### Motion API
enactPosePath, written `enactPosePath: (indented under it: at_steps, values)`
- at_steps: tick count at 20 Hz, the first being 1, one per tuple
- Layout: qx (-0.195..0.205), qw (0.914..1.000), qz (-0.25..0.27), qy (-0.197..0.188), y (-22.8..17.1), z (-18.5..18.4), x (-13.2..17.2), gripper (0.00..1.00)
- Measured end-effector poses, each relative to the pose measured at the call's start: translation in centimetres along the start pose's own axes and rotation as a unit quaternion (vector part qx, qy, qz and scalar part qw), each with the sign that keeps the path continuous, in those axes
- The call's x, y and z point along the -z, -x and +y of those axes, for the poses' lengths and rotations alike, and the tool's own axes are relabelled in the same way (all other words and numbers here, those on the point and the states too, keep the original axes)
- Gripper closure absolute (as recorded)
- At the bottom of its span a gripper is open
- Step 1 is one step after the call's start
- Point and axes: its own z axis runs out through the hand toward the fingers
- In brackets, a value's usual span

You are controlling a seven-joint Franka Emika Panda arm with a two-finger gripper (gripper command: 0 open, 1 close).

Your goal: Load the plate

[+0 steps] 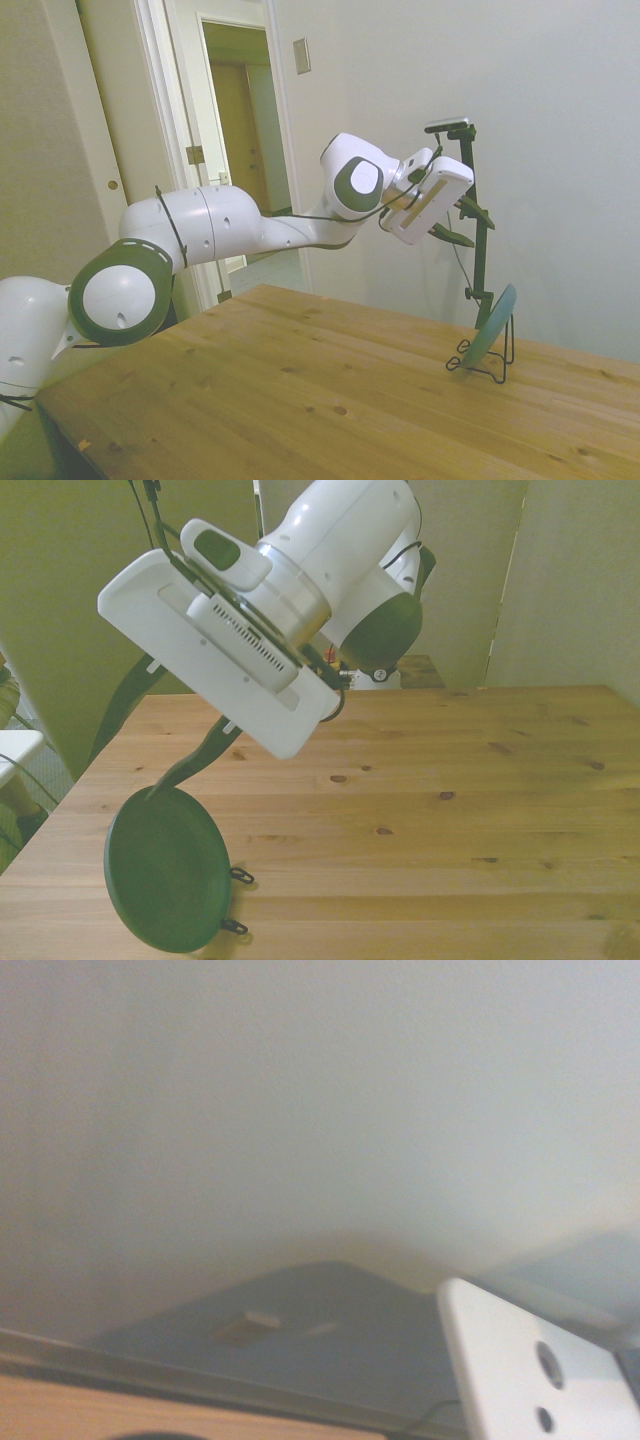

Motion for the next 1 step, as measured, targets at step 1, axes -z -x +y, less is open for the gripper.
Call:
enactPosePath:
  at_steps: [1]
  values:
    - [-0.013,0.9997,-0.002,-0.020,0.11,-0.36,0.01,0.00]
